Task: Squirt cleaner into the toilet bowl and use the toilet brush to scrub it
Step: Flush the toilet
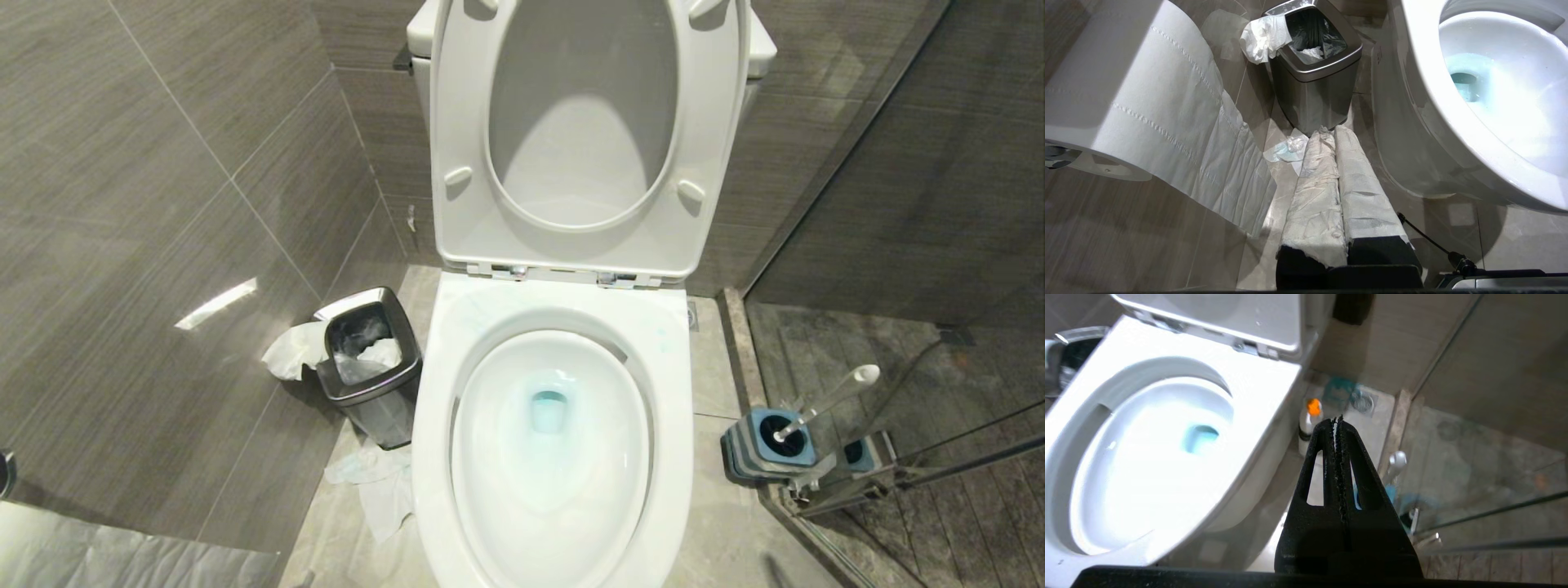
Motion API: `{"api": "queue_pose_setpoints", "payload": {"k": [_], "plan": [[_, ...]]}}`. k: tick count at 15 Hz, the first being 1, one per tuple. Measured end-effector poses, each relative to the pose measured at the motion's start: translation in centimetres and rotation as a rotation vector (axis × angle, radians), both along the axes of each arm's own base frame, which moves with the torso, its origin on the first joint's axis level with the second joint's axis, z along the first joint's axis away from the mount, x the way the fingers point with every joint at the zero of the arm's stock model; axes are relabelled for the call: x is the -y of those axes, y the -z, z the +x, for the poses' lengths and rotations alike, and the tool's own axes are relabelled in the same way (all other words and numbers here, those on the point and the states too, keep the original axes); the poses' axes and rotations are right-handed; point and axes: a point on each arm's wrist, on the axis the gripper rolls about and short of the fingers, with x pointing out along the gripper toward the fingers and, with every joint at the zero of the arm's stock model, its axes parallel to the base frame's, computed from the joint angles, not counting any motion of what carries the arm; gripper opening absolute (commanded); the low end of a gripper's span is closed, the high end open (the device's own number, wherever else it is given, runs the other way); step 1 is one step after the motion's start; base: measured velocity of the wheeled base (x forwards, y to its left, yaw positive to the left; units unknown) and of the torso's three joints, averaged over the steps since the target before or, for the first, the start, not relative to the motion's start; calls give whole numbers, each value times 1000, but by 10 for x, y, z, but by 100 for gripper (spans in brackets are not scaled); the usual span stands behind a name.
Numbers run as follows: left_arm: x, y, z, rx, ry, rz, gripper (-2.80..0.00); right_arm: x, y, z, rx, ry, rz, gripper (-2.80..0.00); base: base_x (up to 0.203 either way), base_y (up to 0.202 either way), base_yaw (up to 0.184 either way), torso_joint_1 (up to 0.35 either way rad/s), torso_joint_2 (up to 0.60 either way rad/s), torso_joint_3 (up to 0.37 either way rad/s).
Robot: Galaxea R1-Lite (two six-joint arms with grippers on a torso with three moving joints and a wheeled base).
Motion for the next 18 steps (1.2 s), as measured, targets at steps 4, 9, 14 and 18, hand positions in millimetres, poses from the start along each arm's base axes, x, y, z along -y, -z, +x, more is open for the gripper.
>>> {"api": "queue_pose_setpoints", "payload": {"k": [4, 9, 14, 18], "plan": [[0, 0, 0, 0, 0, 0, -280, -4, 0, -15, 51, 34, 3, -280, 0, 0, 0, 0, 0, 0], [0, 0, 0, 0, 0, 0, -280, -4, 25, -39, 45, 56, 37, -280, 0, 0, 0, 0, 0, 0], [0, 0, 0, 0, 0, 0, -280, -4, 49, -72, 55, 51, 42, -280, 0, 0, 0, 0, 0, 0], [0, 0, 0, 0, 0, 1, -280, -5, 70, -99, 46, 33, 40, -280, 0, 0, 0, 0, 0, 0]]}}
